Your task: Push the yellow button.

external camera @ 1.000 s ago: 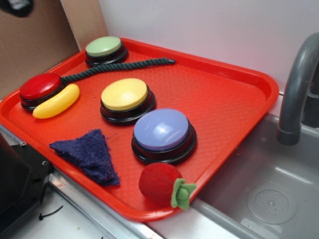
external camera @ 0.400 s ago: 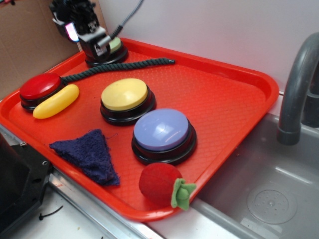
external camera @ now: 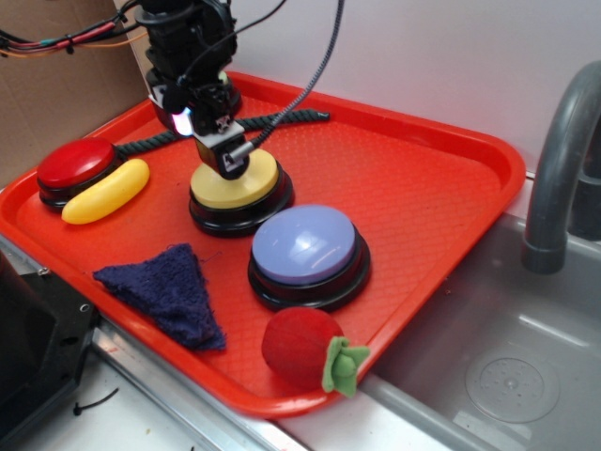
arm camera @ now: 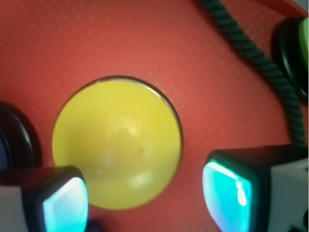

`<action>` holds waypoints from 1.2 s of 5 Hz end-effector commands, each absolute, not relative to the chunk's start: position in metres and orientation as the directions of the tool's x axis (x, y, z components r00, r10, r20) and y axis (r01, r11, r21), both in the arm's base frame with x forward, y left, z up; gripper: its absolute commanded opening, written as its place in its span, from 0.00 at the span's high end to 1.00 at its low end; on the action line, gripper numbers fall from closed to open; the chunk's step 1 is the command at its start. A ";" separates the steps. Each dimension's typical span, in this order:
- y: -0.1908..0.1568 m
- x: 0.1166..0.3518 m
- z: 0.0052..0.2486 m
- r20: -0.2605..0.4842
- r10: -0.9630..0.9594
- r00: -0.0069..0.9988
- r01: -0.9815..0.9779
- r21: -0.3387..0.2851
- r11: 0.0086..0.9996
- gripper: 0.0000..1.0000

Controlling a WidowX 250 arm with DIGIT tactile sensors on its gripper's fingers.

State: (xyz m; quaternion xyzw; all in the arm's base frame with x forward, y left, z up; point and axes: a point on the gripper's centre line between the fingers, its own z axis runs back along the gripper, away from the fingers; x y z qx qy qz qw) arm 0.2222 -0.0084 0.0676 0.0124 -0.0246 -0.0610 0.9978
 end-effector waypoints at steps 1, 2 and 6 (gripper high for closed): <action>-0.018 0.230 0.056 0.055 -0.131 0.990 0.130 0.025 0.991 0.00; -0.014 0.237 0.052 0.043 -0.131 0.990 0.130 0.017 0.991 0.00; -0.010 0.246 0.110 0.100 -0.073 0.992 0.071 0.028 0.997 0.00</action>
